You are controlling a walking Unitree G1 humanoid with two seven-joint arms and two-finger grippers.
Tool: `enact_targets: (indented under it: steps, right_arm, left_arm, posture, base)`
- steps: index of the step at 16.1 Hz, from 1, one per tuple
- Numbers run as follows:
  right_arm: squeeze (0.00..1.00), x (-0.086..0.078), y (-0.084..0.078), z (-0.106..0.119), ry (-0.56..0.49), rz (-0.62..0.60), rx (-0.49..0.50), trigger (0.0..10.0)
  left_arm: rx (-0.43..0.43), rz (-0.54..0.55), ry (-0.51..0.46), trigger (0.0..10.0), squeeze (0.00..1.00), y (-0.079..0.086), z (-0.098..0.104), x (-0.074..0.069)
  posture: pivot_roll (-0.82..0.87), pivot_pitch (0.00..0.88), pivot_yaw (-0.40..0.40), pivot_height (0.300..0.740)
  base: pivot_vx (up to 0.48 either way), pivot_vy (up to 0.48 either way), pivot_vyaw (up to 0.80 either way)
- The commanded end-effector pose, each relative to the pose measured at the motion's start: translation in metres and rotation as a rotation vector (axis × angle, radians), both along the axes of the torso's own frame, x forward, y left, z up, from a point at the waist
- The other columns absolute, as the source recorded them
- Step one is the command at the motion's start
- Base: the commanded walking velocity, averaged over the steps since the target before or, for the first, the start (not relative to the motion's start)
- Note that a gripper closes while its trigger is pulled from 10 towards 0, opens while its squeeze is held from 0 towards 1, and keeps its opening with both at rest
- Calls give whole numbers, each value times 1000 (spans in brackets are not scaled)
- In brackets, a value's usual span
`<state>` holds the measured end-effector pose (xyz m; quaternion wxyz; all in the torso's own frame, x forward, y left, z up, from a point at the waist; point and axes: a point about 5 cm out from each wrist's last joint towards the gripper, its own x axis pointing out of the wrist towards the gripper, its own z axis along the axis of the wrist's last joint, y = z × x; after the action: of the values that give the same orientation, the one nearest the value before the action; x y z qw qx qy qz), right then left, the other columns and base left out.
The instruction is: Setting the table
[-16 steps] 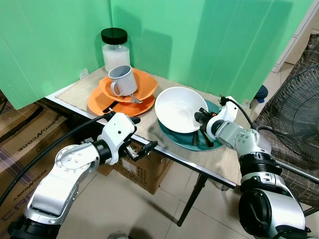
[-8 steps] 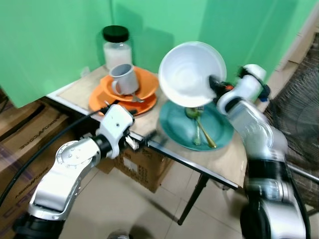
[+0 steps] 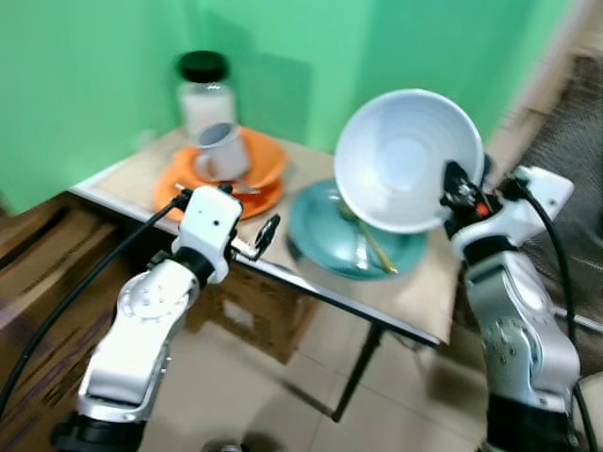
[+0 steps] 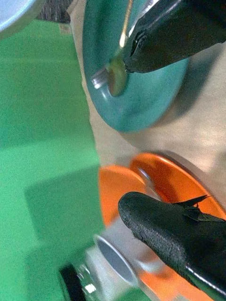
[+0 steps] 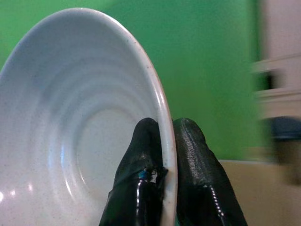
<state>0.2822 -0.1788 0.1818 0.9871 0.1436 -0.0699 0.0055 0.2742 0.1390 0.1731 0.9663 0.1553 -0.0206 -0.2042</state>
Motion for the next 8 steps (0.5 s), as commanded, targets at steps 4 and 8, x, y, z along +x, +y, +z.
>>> enact_targets:
  steps: [4, 8]
  right_arm:
    - [0, -11, 7, -3, 10, -14, -136, 10000]
    - [0, -14, 12, -8, 46, 28, -84, 10000]
  left_arm:
    - [-9, 63, -6, 10000, 0, -7, -5, 1]
    - [-104, 242, -105, 10000, 0, 2, 0, 1]
  posture:
    - [97, 0, -55, 740]
    - [113, 0, -88, 740]
  base:
    - [0, 0, -800]
    - [0, 0, -800]
